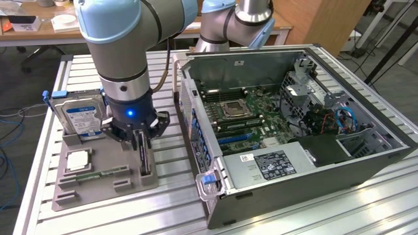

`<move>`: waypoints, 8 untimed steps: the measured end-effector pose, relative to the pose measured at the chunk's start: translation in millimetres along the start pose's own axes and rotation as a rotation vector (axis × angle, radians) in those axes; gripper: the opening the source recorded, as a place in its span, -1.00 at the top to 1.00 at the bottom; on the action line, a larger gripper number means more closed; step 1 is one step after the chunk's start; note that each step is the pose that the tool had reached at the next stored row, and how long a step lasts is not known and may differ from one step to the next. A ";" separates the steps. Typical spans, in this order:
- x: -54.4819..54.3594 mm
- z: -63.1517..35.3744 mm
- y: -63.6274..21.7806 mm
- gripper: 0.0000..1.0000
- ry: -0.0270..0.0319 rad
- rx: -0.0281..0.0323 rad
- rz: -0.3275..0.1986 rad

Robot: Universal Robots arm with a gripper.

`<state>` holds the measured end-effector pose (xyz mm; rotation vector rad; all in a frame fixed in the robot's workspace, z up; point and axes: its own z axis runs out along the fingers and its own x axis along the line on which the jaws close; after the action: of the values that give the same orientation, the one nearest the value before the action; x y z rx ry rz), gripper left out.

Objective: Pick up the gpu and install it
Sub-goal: 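Pick up the gpu and move the gpu toward the slot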

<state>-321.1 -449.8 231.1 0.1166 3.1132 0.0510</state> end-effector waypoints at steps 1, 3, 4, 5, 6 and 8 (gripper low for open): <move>0.0 0.0 0.0 0.22 0.0000 0.0000 0.000; 0.0 0.0 0.0 0.44 0.0002 0.0000 0.000; 0.0 0.0 0.0 0.47 0.0001 0.0000 0.000; 0.0 0.0 0.0 0.47 0.0000 0.0000 0.000; 0.0 0.0 0.0 0.47 0.0000 0.0000 0.000; 0.0 0.0 0.0 0.47 0.0000 0.0000 0.000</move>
<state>-321.1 -449.8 231.1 0.1165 3.1133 0.0510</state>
